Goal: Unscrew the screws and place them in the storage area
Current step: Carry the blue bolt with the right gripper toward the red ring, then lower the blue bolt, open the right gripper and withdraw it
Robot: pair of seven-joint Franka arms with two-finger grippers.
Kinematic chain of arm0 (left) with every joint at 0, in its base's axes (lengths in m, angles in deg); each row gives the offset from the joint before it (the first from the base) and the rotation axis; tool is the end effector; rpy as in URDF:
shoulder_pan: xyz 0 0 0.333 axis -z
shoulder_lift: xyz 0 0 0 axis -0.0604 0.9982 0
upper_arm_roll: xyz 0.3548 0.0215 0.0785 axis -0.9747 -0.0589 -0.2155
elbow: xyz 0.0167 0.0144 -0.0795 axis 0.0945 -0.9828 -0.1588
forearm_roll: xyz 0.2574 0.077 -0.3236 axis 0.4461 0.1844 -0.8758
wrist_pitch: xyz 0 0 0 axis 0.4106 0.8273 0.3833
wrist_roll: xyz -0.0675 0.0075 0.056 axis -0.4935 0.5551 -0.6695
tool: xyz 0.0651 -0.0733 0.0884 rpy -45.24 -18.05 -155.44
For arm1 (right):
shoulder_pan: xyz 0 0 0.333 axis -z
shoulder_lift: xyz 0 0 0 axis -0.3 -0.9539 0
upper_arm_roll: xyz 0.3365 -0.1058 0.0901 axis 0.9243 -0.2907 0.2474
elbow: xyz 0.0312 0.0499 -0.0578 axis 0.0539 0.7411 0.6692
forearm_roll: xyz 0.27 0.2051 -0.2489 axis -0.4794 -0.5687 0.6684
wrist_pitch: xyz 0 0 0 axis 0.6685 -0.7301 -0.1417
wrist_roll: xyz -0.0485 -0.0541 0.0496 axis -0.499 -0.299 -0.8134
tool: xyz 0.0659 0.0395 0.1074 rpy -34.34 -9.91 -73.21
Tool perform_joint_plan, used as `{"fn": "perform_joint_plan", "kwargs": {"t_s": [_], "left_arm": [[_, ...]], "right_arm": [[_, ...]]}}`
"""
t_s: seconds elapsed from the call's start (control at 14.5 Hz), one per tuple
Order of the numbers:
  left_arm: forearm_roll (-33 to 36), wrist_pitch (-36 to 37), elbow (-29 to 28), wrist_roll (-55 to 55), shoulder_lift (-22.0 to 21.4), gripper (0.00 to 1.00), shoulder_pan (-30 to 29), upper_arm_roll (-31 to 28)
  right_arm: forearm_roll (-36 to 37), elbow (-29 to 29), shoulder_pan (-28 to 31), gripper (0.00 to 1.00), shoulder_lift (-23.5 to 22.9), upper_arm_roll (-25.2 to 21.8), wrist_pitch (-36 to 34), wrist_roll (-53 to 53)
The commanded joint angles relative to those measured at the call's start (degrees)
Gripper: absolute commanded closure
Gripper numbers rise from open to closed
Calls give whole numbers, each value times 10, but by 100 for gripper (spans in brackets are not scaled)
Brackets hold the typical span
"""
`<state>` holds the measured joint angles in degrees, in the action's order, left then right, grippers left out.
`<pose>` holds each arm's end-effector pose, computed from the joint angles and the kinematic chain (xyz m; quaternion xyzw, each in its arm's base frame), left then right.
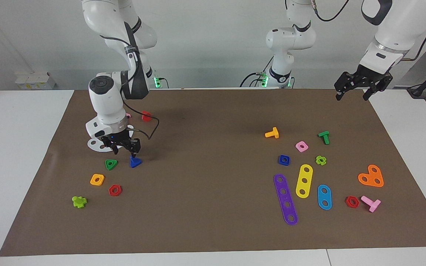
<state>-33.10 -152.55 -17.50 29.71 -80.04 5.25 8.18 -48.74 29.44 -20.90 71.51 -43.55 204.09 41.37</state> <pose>0.5681 -0.0053 0.6504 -0.9990 0.0452 -0.0031 0.0020 0.6110 0.0330 0.4511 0.9935 -0.1007 0.0460 0.0254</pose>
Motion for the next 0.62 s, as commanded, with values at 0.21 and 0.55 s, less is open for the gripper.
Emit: {"fn": "perform_joint_plan", "kwargs": {"t_s": [0.21,0.55], "left_arm": [[11,4,-10,-1,-11,0,-2,3],[11,4,-10,-1,-11,0,-2,2]], "right_arm": [[-44,-180,13,2,12,6,-206,45],[-58,-278,14,1,36,3,-331,49]]}}
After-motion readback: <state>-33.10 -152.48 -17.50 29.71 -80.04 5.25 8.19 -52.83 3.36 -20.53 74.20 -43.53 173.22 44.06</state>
